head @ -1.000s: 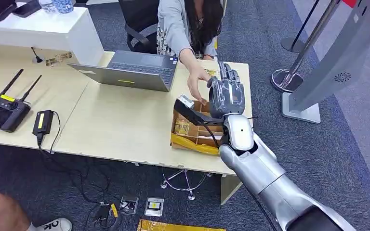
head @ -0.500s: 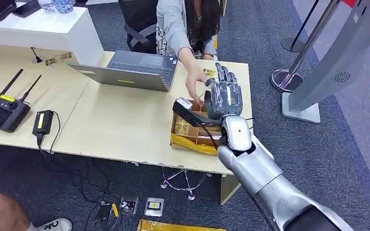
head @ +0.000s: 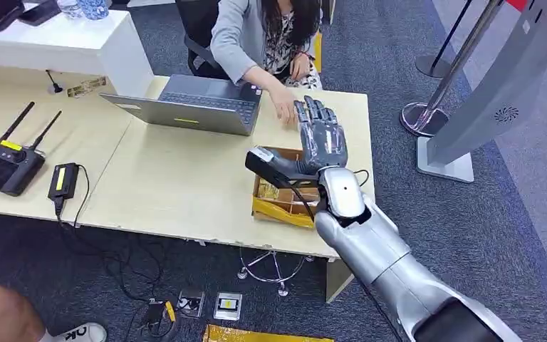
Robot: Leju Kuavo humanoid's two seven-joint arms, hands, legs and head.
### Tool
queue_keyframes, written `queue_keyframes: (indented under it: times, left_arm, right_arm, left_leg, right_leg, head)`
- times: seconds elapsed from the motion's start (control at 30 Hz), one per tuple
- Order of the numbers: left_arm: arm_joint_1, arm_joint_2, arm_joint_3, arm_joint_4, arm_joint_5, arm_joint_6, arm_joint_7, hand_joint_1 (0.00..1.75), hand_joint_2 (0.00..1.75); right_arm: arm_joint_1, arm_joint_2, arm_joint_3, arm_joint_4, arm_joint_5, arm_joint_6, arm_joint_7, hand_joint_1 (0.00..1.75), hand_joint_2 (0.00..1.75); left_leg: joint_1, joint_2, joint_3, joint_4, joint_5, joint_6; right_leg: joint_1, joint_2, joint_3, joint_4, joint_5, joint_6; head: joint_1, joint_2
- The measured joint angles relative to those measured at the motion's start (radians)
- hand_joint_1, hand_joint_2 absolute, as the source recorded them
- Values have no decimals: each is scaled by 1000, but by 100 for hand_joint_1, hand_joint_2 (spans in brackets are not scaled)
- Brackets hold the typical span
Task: Pass the card to the sensor for recognition and then transmit it.
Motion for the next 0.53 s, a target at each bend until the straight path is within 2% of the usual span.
queue_keyframes:
  times: [0.2, 0.27, 0.37, 0.53]
  left_arm:
    - [1, 0, -5, 0, 2, 0, -4, 0, 0]
    - [2, 2, -5, 0, 3, -2, -6, 0, 0]
    - [5, 3, -5, 0, 3, -5, -7, 0, 0]
    - [10, 12, -6, 0, 5, -2, -14, 0, 0]
  right_arm:
    - [-17, -10, -1, -1, 11, 32, 42, 0, 0]
    - [-21, -31, -10, 0, -21, 44, 63, 0, 0]
    - [-28, -80, -43, 5, -80, 49, 73, 0, 0]
    - [-30, -218, -130, 27, -195, 46, 80, 0, 0]
  left_leg:
    - [0, 0, 0, 0, 0, 0]
    - [0, 0, 0, 0, 0, 0]
    - [0, 0, 1, 1, 0, 0]
    - [-1, -1, 0, 2, 0, 0]
  right_leg:
    - [0, 0, 0, 0, 0, 0]
    - [0, 0, -1, 0, 0, 0]
    - [0, -1, -1, 0, 0, 0]
    - [-1, -1, 0, -1, 0, 0]
  head:
    - [0, 0]
    - [0, 0]
    - [0, 0]
    - [0, 0]
